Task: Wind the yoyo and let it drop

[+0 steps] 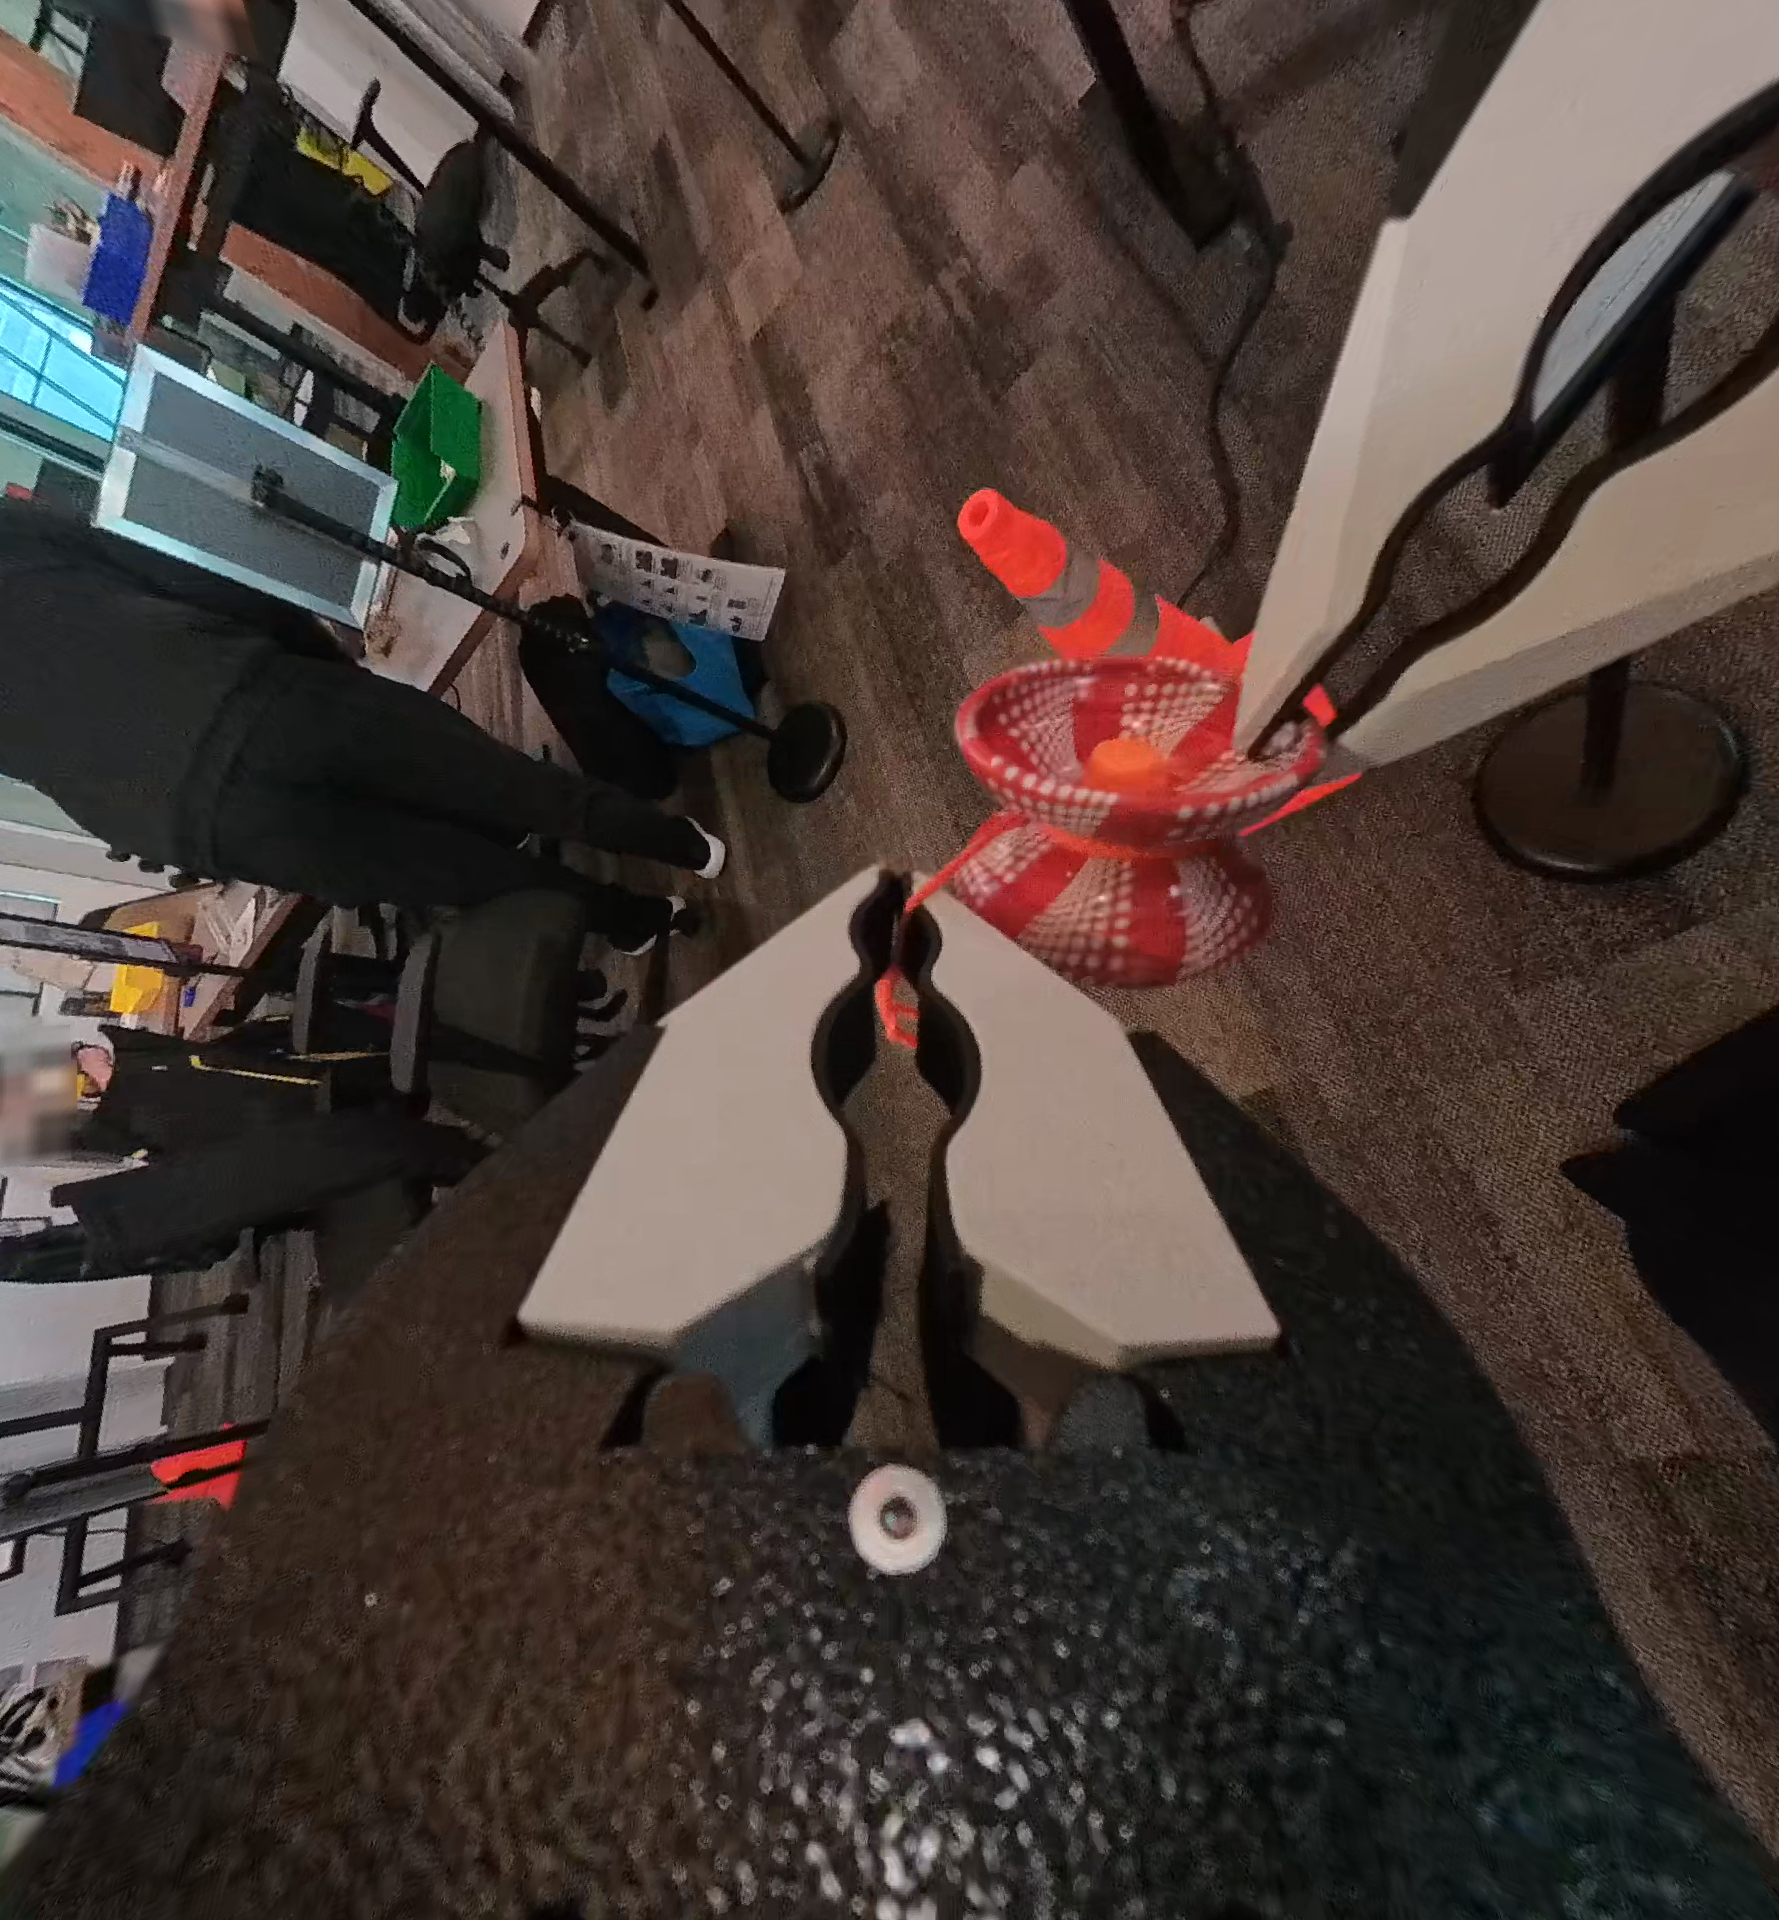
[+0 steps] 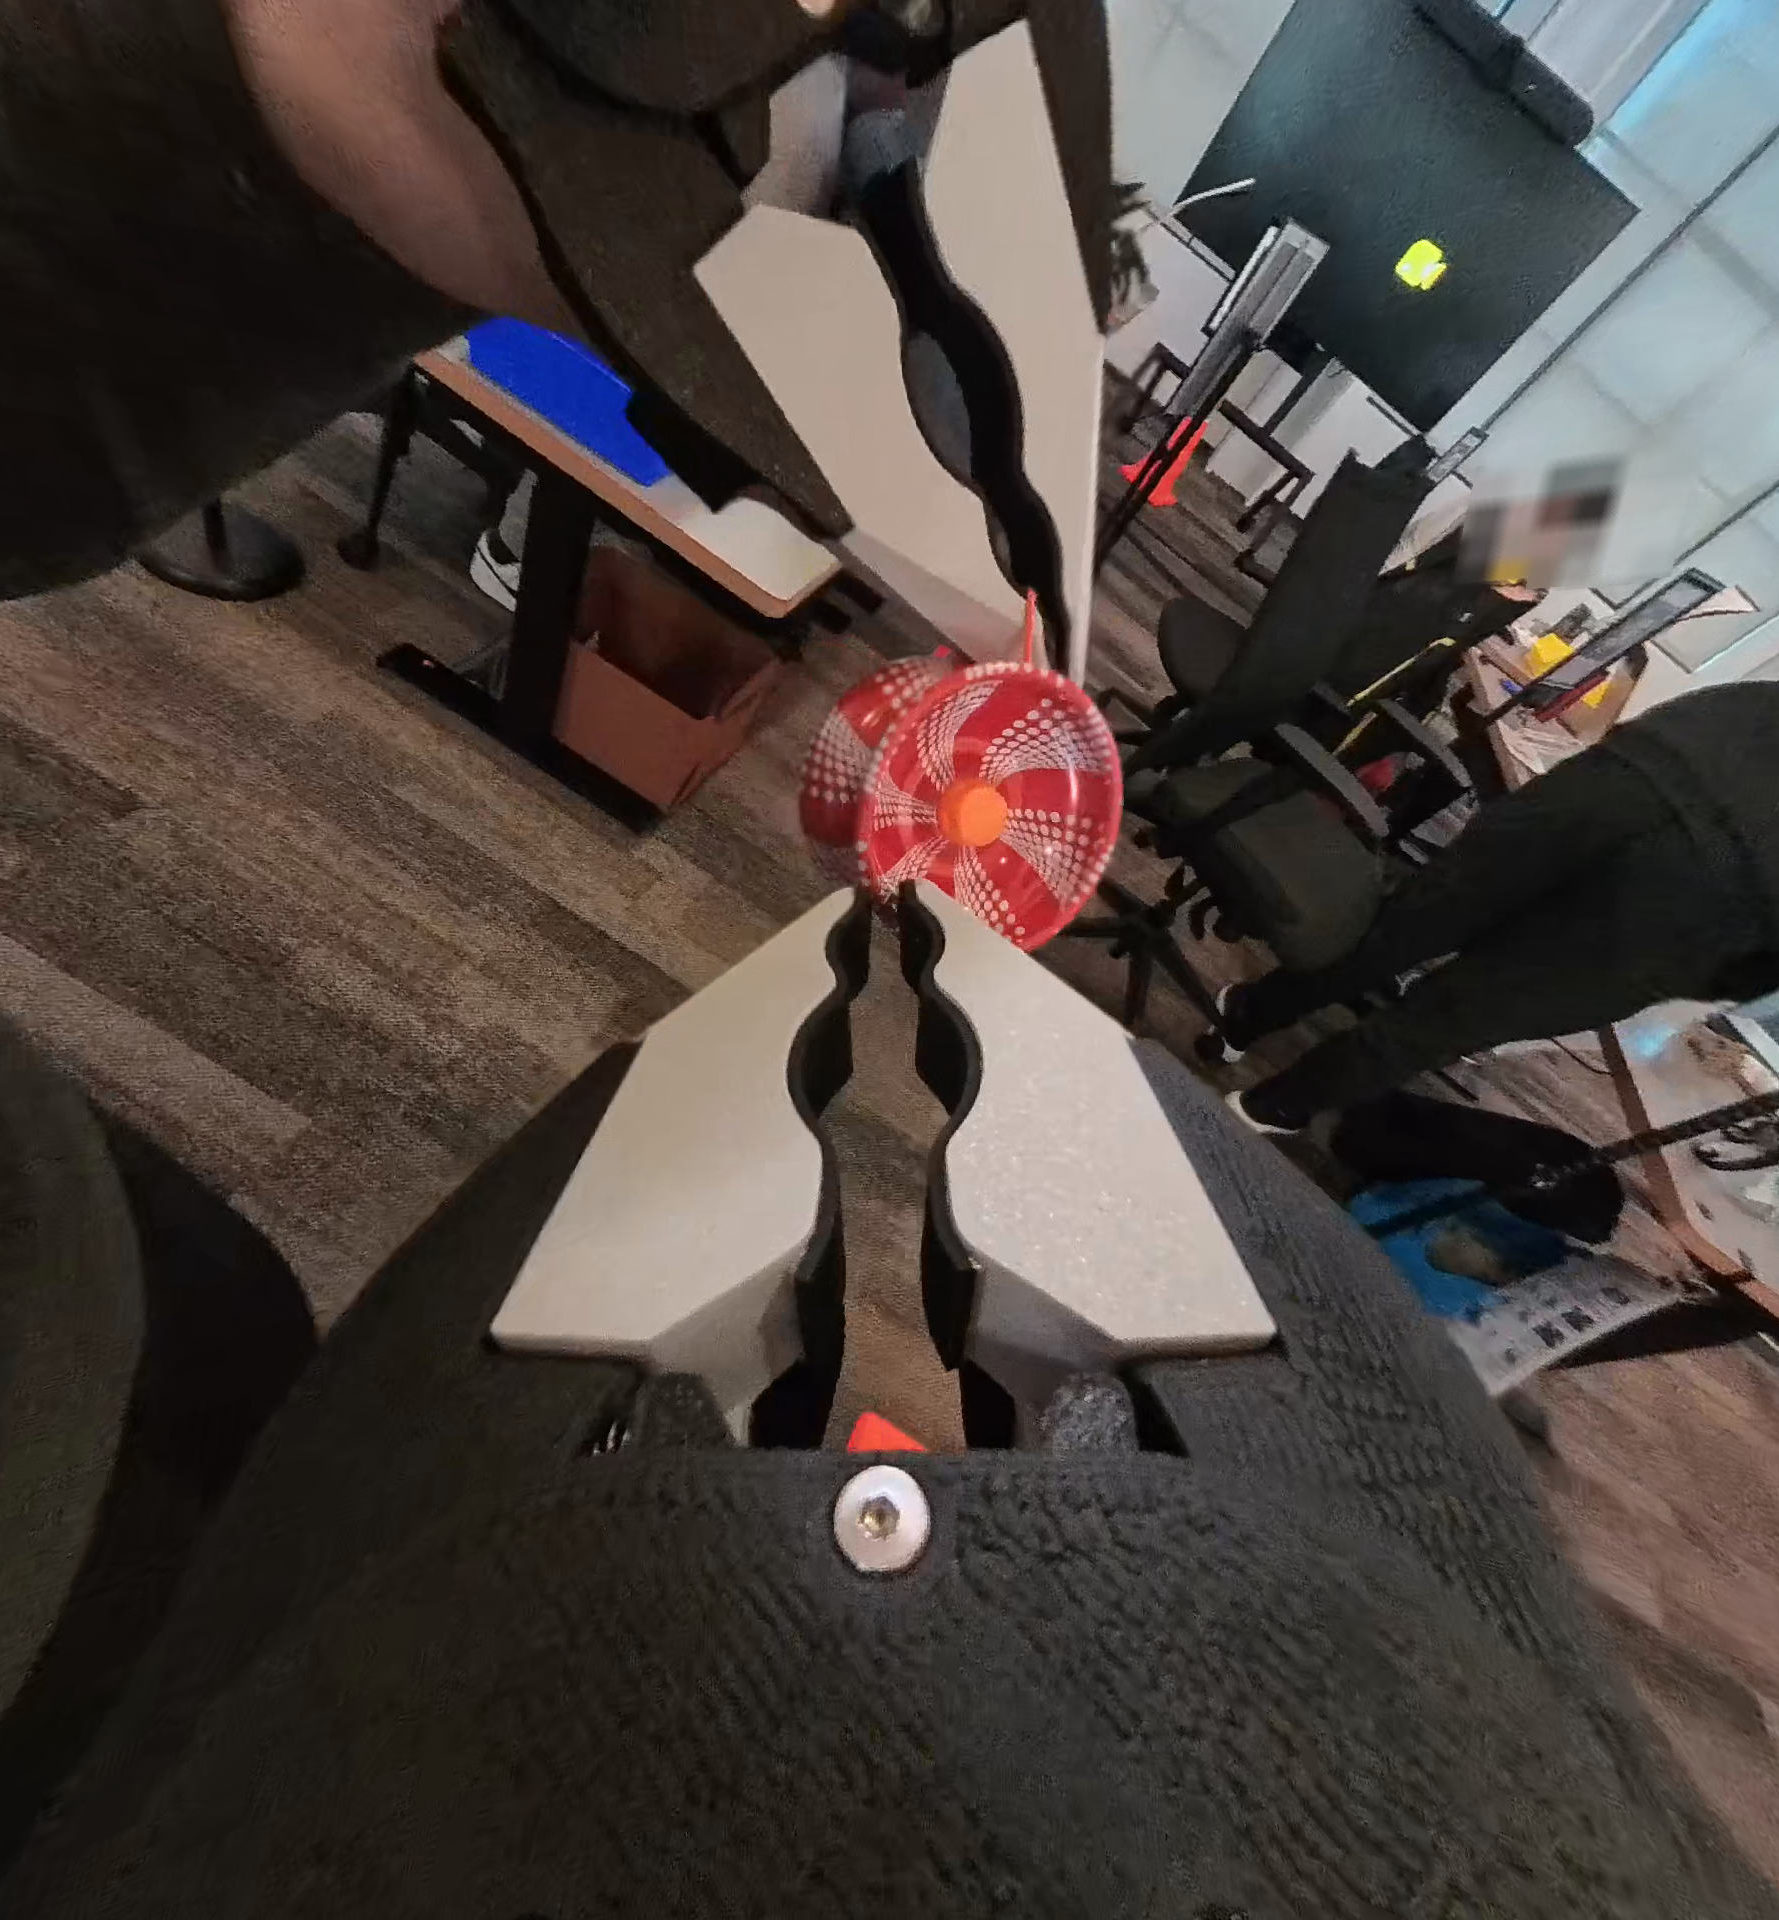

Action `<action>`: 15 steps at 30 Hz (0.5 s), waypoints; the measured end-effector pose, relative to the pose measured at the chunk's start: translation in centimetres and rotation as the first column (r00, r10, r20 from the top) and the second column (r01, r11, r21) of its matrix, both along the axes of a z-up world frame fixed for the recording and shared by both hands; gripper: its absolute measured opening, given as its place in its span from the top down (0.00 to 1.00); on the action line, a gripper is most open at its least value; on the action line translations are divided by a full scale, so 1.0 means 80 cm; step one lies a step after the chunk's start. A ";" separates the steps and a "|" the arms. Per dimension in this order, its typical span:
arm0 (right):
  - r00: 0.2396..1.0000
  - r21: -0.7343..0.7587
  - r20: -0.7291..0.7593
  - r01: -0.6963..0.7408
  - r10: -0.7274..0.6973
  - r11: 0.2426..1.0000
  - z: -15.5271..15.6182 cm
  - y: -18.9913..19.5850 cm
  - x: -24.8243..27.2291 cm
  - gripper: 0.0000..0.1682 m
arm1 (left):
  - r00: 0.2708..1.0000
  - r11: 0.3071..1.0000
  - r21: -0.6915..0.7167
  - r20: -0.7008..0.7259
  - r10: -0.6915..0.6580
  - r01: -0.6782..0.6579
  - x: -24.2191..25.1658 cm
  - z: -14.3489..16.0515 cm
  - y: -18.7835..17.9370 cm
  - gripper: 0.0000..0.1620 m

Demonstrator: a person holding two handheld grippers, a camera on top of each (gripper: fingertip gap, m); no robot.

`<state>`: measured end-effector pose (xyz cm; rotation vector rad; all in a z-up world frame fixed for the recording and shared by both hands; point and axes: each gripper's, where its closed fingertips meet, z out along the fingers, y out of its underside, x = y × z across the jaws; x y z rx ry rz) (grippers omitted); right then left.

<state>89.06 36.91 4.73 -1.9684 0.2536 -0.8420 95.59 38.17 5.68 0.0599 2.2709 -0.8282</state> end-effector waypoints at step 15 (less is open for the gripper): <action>0.963 -0.025 0.195 0.195 -0.186 0.981 0.006 0.009 0.044 0.99 | 0.958 0.972 -0.188 -0.275 0.086 -0.141 0.011 0.016 0.013 1.00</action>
